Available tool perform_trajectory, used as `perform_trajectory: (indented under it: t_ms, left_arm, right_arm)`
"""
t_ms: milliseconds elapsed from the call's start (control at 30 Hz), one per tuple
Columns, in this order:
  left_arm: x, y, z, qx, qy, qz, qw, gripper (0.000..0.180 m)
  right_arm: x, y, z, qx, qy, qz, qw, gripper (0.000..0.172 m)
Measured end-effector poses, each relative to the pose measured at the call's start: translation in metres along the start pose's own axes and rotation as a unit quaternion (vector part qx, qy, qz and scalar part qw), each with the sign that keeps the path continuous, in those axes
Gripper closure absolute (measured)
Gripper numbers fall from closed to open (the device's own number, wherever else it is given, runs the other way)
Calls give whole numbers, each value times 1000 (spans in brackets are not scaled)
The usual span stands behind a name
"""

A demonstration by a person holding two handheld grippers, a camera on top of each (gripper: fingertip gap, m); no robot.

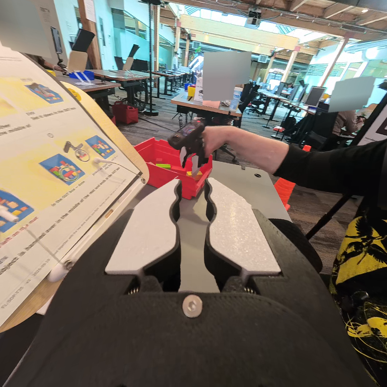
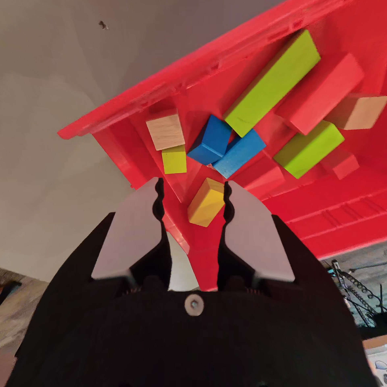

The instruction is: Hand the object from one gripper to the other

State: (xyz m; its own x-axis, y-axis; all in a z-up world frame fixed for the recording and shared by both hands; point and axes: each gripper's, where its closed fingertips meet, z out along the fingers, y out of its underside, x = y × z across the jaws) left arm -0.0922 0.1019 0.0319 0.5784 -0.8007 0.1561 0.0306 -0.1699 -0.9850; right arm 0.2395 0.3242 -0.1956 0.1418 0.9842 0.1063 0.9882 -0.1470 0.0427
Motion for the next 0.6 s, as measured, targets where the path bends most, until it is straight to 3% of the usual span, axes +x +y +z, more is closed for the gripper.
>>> perform_trajectory:
  t_ms: [167, 300, 433, 600]
  left_arm:
    - [-12, -5, -19, -13, -57, 19, 998, 156]
    - [-39, 4, -67, -57, -161, 12, 985, 152]
    - [-80, 58, -141, -188, -297, -41, 935, 143]
    - [-104, 154, -219, -356, -401, -158, 829, 133]
  right_arm:
    - [10, 4, -24, 42, 67, 38, 996, 121]
    - [11, 4, -54, 101, 119, 65, 985, 127]
    - [-5, 2, -71, 146, 141, 65, 977, 127]
    - [-32, -11, -75, 174, 149, 51, 972, 128]
